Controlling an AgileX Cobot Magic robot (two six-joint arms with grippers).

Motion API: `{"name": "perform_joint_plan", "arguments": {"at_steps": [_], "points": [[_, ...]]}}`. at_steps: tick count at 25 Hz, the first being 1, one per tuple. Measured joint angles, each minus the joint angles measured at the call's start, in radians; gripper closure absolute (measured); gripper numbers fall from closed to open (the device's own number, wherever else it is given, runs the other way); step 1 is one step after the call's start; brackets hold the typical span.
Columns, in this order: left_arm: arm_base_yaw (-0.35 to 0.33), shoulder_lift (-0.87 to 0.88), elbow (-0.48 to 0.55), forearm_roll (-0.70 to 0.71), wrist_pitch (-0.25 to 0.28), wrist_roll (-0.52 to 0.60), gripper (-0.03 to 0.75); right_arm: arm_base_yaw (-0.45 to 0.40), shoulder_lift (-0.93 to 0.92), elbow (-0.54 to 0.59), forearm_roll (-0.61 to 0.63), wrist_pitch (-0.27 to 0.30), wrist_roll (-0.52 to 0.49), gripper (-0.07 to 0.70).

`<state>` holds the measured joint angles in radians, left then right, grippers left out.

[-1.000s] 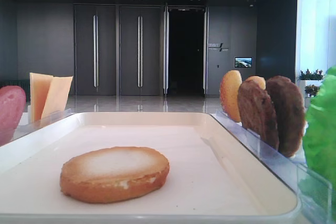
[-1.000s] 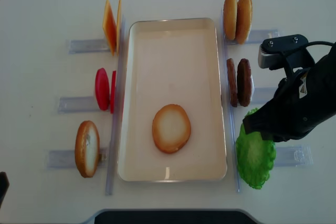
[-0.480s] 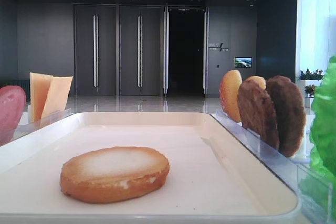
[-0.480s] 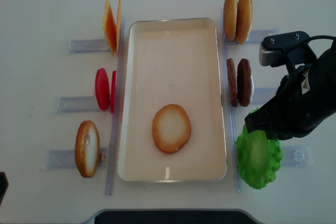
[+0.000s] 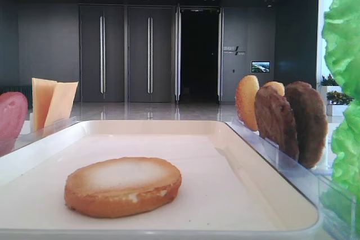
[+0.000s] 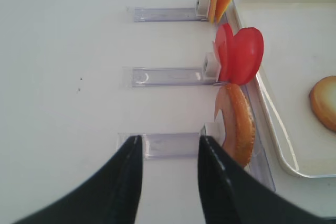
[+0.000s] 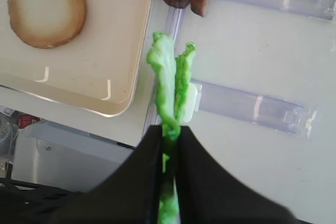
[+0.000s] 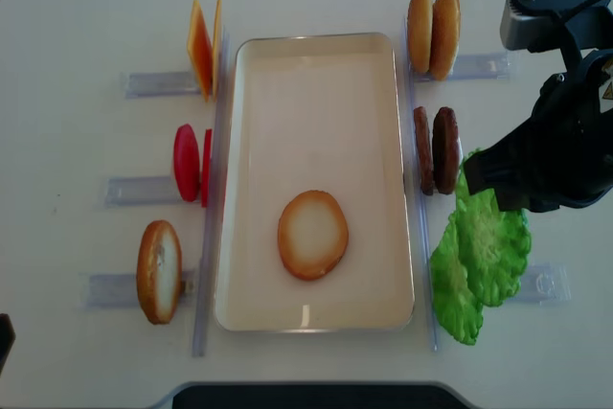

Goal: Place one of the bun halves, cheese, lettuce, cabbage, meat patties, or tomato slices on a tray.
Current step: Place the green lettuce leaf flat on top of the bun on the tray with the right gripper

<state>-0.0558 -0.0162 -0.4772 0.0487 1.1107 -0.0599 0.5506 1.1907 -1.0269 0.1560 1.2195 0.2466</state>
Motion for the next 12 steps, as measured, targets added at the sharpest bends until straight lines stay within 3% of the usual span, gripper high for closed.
{"name": "perform_joint_plan", "arguments": {"at_steps": [4,8,12], "points": [[0.000,0.000,0.000,0.000,0.000,0.000,0.441,0.025,0.000,-0.001,0.023,0.002,0.001,0.563],[0.000,0.000,0.000,0.000,0.000,0.000,0.441,0.115,0.000,-0.001,0.024,-0.007,0.047,0.563],[0.000,0.000,0.000,0.000,0.000,0.000,0.441,0.242,0.001,-0.001,0.059,-0.099,0.083,0.563]]}}
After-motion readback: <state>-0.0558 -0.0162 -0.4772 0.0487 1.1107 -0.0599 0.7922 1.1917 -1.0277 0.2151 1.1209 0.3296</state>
